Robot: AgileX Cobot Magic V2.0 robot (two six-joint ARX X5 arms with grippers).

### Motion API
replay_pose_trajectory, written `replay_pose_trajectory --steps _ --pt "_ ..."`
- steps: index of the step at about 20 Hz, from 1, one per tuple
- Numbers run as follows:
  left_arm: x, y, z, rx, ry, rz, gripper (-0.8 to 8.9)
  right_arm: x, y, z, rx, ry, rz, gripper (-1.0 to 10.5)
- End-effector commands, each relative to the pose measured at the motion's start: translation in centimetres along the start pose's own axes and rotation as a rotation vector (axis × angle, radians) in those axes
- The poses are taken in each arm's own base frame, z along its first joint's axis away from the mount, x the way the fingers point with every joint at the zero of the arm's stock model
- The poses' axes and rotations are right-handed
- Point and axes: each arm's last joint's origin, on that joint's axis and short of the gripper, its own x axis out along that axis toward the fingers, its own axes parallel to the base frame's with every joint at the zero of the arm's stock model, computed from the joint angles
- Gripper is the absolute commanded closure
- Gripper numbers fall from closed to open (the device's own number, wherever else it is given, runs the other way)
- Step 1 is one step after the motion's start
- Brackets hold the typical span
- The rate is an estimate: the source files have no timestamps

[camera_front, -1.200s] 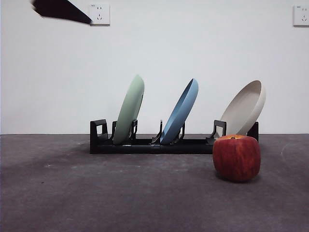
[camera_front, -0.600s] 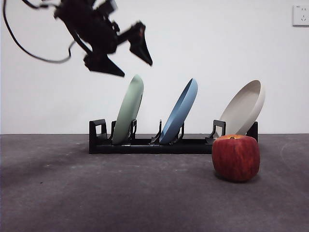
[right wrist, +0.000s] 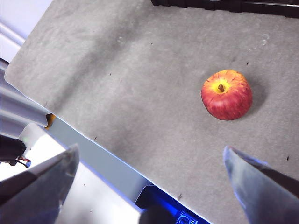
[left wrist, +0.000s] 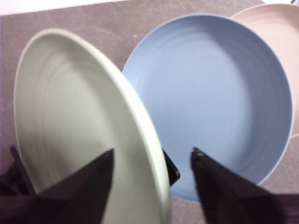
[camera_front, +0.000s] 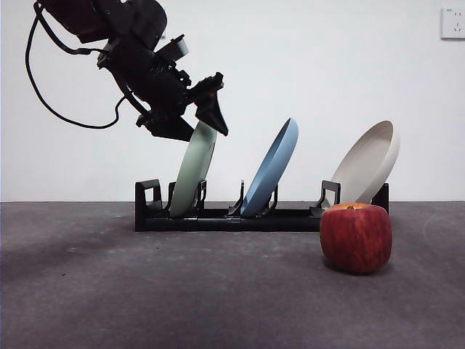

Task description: Take the green plate from the plate rack,put the plate on the table,take the apple from the table,put the apple in the plate

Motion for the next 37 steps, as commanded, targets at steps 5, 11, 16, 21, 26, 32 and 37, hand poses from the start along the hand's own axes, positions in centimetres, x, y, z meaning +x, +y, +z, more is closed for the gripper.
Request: replay_pose_trajectory --steps 5,11,16,21,26,32,37 --pt "0.3 -0.2 -0.3 -0.012 0.022 -0.072 6.98 0.0 0.1 0.1 0.000 -0.003 0.003 1.9" --pt "0.2 -0.2 -0.2 -0.012 0.021 -0.075 8.22 0.0 0.1 0.1 0.000 -0.003 0.003 1.9" --pt "-1.2 -0.4 0.8 -0.024 -0.012 -0.069 8.22 0.0 0.1 0.1 -0.002 -0.004 0.003 1.9" --pt "-3.9 -0.8 2.7 -0.008 -0.081 -0.062 8.22 0.0 0.1 0.1 -0.003 -0.006 0.003 1.9" --pt "-7.8 -2.3 4.8 0.024 -0.156 -0.071 8.22 0.0 0.1 0.1 -0.003 -0.006 0.003 1.9" --pt "-15.5 -7.4 5.1 0.228 -0.071 -0.023 8.22 0.0 0.1 0.1 -0.004 -0.006 0.005 1.9" --pt "-20.1 -13.1 2.9 0.455 0.086 0.120 8.21 0.0 0.1 0.1 -0.005 -0.006 0.005 1.9"
